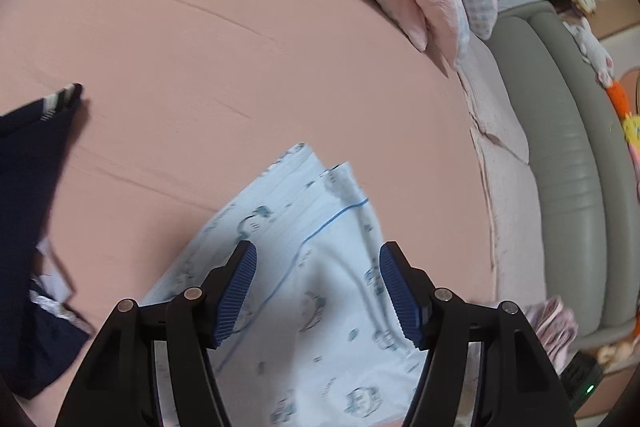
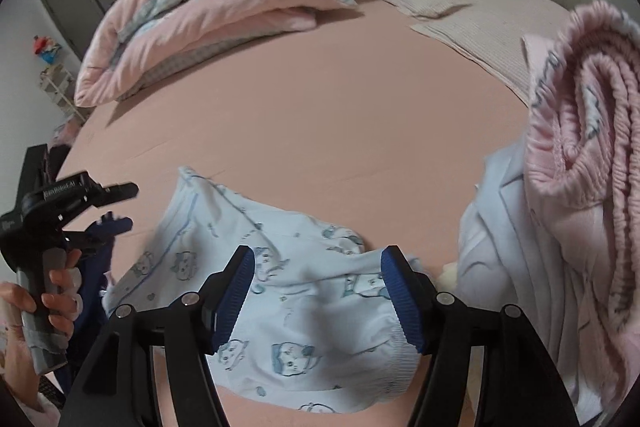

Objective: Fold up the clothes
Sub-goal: 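Open both grippers and release the folded light-blue pajama pants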

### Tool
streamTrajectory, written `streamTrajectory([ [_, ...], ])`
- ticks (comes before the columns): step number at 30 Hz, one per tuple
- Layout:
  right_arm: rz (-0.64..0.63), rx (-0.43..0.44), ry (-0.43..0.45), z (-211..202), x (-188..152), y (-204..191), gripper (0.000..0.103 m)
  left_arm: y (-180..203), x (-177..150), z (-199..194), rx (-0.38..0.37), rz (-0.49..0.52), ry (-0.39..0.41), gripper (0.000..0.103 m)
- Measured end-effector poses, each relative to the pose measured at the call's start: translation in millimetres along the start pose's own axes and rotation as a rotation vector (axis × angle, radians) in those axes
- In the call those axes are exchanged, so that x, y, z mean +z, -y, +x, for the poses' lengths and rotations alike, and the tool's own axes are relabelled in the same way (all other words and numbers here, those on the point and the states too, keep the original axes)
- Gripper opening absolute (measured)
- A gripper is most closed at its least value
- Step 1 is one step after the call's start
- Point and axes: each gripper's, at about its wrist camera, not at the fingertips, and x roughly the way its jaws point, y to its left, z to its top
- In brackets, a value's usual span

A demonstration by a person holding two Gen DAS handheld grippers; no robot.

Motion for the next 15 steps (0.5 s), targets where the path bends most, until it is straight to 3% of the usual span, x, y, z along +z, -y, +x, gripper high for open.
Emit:
streamTrajectory([
  [11, -0.025, 0.0, 0.02, 5.3, -17.4, -8.3, 0.067, -20.8, -34.0, -23.7, 0.096, 0.187, 0.016, 0.062],
  [15, -0.03, -0.005, 0.016, 6.6, -24.4, -8.1, 0.067, -30.2, -46.8, -30.2, 0.087, 0.187, 0.008, 0.062],
])
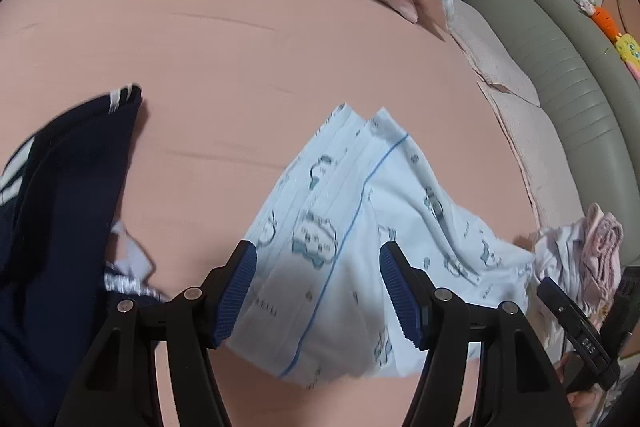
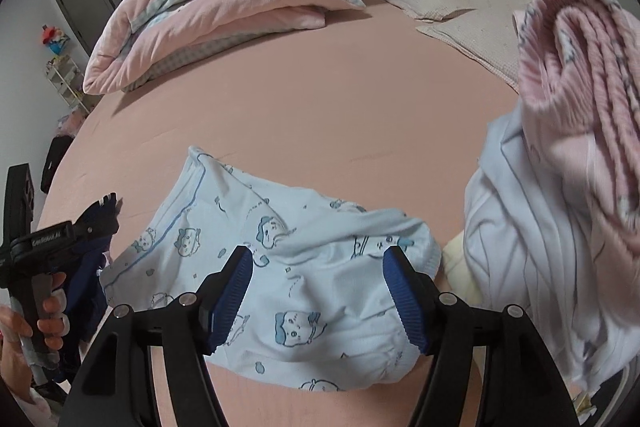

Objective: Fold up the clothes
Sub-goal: 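Open both grippers and release the folded light-blue pajama pants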

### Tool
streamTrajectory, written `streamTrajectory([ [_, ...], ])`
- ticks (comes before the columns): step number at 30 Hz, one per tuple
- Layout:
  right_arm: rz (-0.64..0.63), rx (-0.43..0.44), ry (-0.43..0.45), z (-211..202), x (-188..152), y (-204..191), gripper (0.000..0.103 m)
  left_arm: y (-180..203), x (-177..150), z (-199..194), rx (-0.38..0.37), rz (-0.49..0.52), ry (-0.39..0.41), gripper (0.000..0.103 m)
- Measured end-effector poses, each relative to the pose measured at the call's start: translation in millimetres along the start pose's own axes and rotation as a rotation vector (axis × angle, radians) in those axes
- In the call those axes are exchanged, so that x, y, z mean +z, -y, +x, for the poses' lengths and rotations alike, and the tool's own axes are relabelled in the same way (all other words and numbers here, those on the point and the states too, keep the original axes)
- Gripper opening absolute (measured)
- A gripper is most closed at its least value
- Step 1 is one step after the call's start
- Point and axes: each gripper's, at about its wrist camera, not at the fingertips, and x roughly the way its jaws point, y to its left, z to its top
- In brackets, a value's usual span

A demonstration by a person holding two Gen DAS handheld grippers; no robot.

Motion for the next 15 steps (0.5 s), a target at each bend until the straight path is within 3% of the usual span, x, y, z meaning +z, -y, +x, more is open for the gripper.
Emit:
streamTrajectory([
  [9, -0.023, -0.007, 0.016, -10.8, -23.2, -9.5, 0.067, -10.3, -27.7, -27.0, -0.084, -0.026, 0.065, 0.062],
  [15, 0.001, 0.017, 0.016, -15.5, -43.3, -9.2, 0.068, -7.4, -62.4, -36.6, -0.029, 0.043, 0.12, 0.062],
])
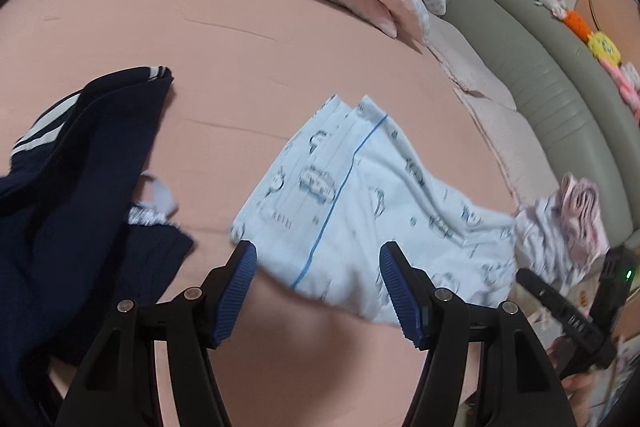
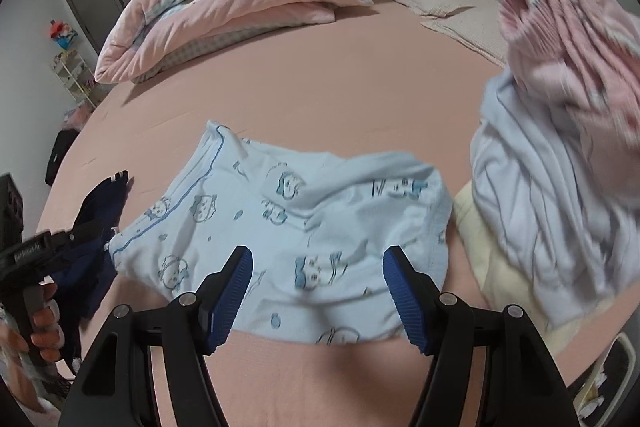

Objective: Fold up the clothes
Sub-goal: 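Open both grippers and release the folded light-blue pajama pants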

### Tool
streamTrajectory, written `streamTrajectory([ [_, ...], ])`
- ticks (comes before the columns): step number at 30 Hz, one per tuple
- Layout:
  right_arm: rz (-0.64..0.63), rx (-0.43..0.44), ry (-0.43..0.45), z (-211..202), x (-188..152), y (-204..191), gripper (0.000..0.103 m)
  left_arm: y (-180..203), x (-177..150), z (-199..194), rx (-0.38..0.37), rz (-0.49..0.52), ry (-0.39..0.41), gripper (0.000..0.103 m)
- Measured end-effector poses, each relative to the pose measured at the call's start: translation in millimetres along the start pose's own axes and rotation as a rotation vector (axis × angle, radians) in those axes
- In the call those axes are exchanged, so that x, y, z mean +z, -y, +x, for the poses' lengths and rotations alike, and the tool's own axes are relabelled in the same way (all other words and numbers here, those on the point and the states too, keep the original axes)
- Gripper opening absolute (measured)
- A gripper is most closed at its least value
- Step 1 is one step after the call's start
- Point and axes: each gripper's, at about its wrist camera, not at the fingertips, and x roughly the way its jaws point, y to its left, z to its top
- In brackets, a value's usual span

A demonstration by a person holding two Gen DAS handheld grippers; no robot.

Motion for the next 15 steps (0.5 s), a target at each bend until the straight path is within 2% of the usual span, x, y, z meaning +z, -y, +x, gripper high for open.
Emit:
streamTrajectory([
  [5, 0.05, 0.004, -0.016, -0.3, -17.5, 8.2, 0.068, 1.5, -33.8, -6.2, 0.03, 0.011, 0.039, 0.062],
  [15, 0.157, 0.045, -0.029, -10.1, -42.6, 27.2, 0.068, -9.6, -76.2, 16.3, -0.111, -0.162, -0.041, 0.062],
])
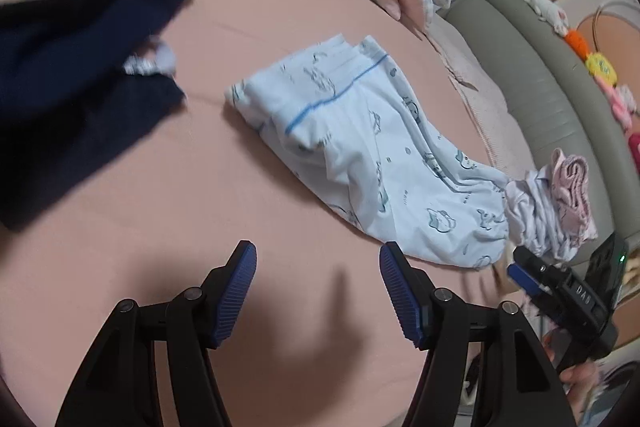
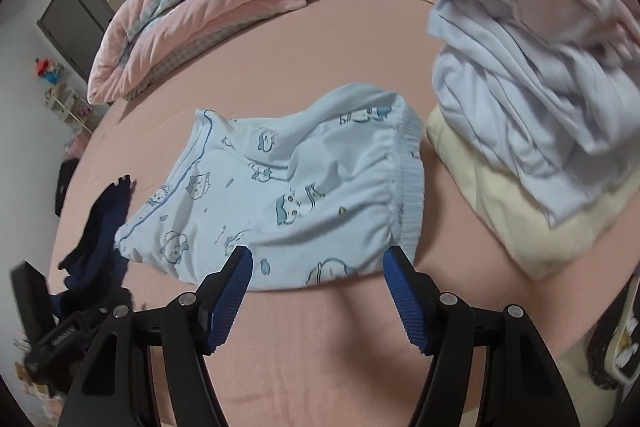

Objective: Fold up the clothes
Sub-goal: 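Open both grippers and release the folded light-blue pajama pants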

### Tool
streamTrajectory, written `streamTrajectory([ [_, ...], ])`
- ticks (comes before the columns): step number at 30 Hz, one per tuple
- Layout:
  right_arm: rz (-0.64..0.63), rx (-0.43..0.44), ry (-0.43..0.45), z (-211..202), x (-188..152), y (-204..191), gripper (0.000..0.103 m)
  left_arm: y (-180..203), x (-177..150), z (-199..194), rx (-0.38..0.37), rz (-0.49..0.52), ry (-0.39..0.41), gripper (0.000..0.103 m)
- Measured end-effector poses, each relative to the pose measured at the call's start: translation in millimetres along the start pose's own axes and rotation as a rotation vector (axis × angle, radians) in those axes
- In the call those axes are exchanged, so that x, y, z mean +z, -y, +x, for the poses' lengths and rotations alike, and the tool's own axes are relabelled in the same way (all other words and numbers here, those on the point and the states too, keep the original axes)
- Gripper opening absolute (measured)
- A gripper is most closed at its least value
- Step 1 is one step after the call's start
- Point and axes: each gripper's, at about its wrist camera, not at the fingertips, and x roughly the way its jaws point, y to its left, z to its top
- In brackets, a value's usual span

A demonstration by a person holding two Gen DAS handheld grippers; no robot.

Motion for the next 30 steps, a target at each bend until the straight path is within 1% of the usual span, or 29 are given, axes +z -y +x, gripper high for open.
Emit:
streamTrajectory([
  [4, 0.051, 0.012, -0.012, -1.7, -10.3, 9.7, 0.073, -1.7, -4.4, 7.4, -0.036, -0.051, -0.009, 0.062],
  [12, 0.08, 0.006, -0.038, 2.2, -23.4, 16.3, 0.073, 1.4, -4.7, 17.6, -0.065, -0.075, 0.0, 0.062],
  [18, 0.06, -0.004, -0.044, 5.8, -24.8, 12.7, 0.073, -1.7, -2.4, 20.8, -0.091, -0.1, -0.005, 0.062],
  [27, 0.146, 0.05, -0.088, 27.3, -27.5, 17.8, 0.073, -11.3, 9.7, 31.4, -0.159, -0.169, -0.022, 0.062],
  [30, 0.17, 0.062, -0.094, 36.4, -27.7, 20.6, 0.073, -11.0, 17.5, 36.7, -0.169, -0.172, -0.028, 0.062],
])
